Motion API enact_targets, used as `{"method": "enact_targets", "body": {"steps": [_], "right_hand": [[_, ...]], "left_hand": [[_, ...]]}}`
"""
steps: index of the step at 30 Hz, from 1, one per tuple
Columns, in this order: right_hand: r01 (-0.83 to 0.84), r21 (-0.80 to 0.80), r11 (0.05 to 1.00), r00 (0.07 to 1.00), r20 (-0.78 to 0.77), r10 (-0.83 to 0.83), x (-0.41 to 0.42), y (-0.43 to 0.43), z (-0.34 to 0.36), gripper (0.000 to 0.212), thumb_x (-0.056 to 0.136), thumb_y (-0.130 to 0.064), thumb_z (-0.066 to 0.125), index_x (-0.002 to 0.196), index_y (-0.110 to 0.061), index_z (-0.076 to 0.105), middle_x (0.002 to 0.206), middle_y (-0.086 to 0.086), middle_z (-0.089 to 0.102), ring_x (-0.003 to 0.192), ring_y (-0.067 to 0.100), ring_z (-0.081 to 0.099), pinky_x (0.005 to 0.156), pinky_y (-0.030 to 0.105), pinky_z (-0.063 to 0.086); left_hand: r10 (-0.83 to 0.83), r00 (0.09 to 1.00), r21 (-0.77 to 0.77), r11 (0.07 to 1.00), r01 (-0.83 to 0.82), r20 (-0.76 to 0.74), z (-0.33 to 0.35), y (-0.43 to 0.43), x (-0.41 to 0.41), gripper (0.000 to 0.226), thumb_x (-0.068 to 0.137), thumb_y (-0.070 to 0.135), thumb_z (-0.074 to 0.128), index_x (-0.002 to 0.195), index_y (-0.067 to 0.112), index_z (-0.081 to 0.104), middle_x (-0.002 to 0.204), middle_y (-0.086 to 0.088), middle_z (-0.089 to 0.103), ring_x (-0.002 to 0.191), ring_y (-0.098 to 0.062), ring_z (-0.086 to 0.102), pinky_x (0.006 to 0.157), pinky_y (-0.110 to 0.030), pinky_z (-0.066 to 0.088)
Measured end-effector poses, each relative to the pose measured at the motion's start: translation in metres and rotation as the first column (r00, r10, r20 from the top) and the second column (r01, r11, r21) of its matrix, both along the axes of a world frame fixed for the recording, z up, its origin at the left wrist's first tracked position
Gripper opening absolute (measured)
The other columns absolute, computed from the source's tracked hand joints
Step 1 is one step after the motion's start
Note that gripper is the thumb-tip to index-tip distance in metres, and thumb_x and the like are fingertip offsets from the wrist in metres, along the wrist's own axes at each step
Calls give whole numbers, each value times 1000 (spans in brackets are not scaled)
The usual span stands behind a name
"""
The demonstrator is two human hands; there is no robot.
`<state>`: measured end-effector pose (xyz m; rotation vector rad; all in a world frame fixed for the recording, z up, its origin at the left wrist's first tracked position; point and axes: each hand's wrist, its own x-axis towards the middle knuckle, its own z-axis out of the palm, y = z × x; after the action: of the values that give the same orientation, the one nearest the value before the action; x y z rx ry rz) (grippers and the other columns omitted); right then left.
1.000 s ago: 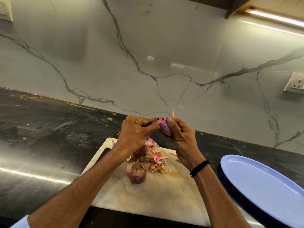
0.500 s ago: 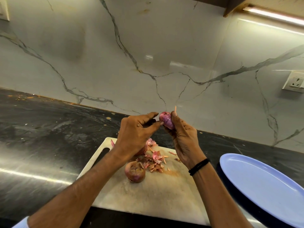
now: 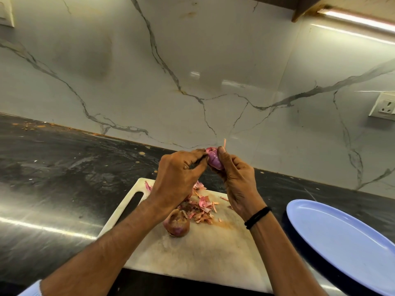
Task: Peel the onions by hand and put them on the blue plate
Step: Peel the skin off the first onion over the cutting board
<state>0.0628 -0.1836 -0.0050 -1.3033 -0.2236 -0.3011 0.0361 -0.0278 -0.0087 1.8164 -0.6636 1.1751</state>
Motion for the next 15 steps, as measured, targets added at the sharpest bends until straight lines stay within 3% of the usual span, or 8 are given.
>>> {"method": "enact_targets", "body": {"steps": [3, 8, 12, 15], "right_hand": [[5, -23, 1000, 1000, 4, -5, 1, 0, 0, 66, 62, -48, 79, 107, -1, 71, 104, 15, 74, 101, 29, 71, 93, 37, 56], [-15, -54, 998, 1000, 16, 16, -1, 1, 0, 61, 60, -48, 79, 104, -6, 72, 103, 13, 74, 99, 26, 71, 90, 33, 57], [-24, -75, 997, 999, 22, 26, -2, 1, 0, 62, 62, -47, 79, 107, -5, 72, 106, 14, 74, 101, 26, 70, 97, 39, 54], [-22, -90, 996, 1000, 20, 24, -2, 1, -1, 63, 62, -48, 79, 108, -5, 71, 106, 14, 74, 103, 28, 70, 100, 43, 52]], "left_hand": [[51, 999, 61, 997, -49, -18, -2, 0, -1, 30, 84, 15, 76, 111, 3, 73, 100, -8, 77, 85, -12, 73, 85, -11, 52], [73, 996, 53, 996, -71, -46, -2, 1, -1, 32, 82, 15, 78, 111, 3, 73, 96, -9, 77, 83, -14, 72, 82, -16, 54], [45, 996, 2, 999, -45, -73, -1, 2, -1, 26, 83, 18, 77, 106, 5, 74, 93, -7, 77, 82, -9, 71, 81, -5, 50], [32, 996, -22, 999, -34, -78, 0, 3, -1, 23, 85, 17, 76, 104, 6, 75, 92, -5, 77, 81, -7, 70, 80, -5, 51]]}}
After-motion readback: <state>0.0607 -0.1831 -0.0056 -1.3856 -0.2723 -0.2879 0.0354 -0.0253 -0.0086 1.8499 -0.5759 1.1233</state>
